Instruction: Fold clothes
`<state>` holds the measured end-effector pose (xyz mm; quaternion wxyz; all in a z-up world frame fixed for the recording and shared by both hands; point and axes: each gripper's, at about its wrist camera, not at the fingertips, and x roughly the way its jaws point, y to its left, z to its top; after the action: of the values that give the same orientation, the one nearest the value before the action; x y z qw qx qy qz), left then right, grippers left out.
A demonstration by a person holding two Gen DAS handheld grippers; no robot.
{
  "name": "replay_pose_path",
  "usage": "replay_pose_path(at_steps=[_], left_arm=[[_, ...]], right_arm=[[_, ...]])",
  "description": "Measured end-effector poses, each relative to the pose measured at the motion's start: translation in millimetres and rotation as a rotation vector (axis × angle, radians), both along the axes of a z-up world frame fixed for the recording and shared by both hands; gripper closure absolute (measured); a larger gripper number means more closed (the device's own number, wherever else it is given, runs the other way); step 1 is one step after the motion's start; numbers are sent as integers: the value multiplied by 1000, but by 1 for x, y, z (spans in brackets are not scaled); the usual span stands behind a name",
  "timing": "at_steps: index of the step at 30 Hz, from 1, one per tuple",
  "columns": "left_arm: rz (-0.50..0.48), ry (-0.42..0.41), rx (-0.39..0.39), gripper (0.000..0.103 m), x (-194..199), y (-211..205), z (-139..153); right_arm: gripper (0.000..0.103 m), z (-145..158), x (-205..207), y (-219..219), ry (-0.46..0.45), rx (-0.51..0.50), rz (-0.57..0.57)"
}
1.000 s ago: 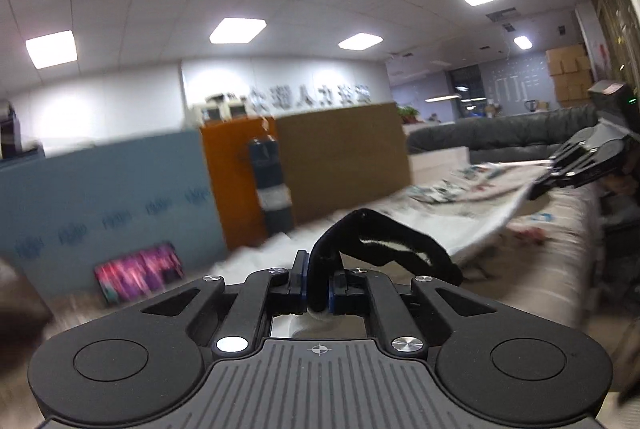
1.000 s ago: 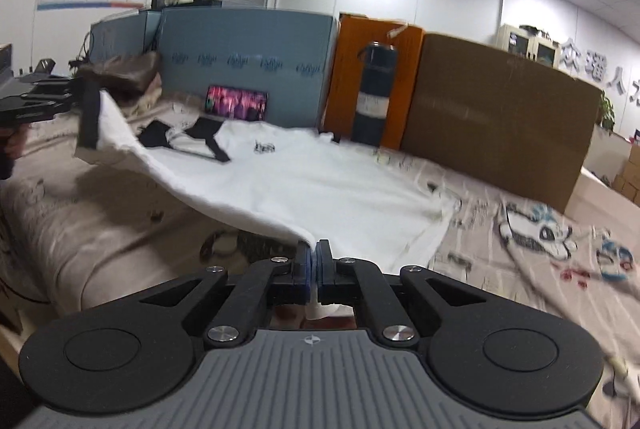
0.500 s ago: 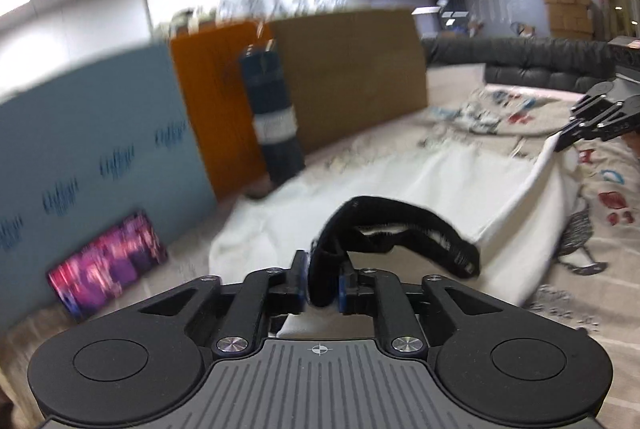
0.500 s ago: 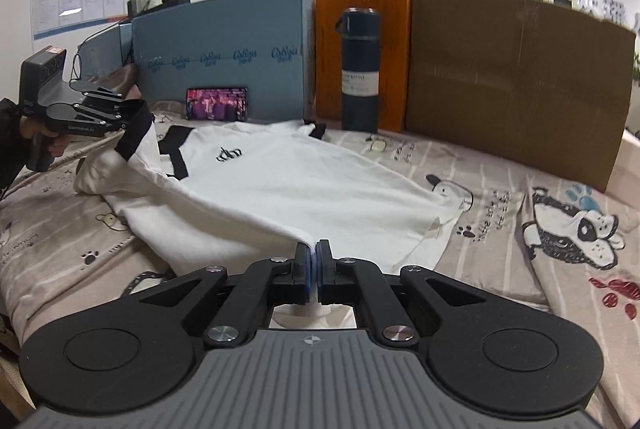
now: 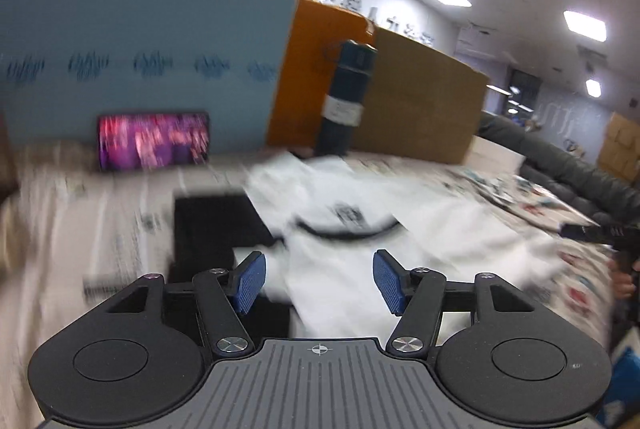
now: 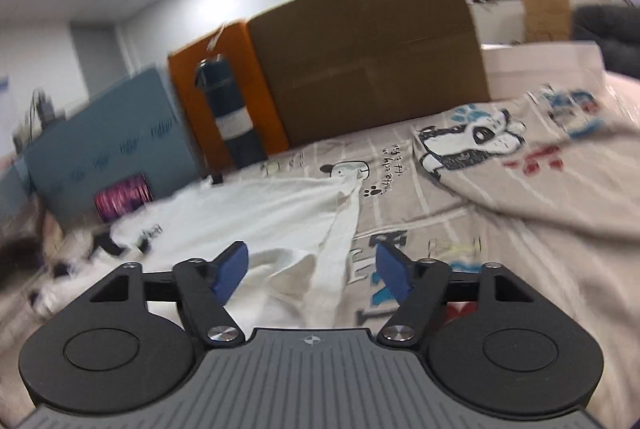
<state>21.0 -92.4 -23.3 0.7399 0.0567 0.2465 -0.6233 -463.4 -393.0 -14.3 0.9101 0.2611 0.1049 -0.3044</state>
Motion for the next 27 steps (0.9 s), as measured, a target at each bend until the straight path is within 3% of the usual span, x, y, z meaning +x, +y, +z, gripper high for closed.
replay_pose_path(at_steps=[3,7,9,11,13,19,21,22,23,24,27], left_arm=[[-45,-16,83,46,-12,0,-11],[-84,-5,91,51,-14,-3,-17],[-101,26,57,72,-9,-3,-16],[-105,49,41,85,-5,-2,-16],[-91,59,33,98,-3,0,-17],[-62,8,-55,99,2,8,1],[-75,-12,-57,99,3,6,7],[-82,-23,-56,99,3,5,10],[-87,-28,-59,99,3,6,12],[-91,-32,-62,99,4,6,14],[-105,-46,-78,99,3,13,21]], right_arm=[[24,-2,-11,19,-68,114,-20],[24,-10,-18,39,-92,273,-59],[24,-18,-23,43,-136,356,-63],[24,-25,-26,43,-184,421,-52],[24,-29,-24,42,-209,442,-75],[29,-28,6,24,-160,421,-145],[43,-30,18,19,-127,404,-190],[61,-31,24,17,-110,396,-219],[90,-32,28,16,-102,393,-245],[98,-36,27,13,-120,413,-258],[99,-33,11,15,-191,433,-259]])
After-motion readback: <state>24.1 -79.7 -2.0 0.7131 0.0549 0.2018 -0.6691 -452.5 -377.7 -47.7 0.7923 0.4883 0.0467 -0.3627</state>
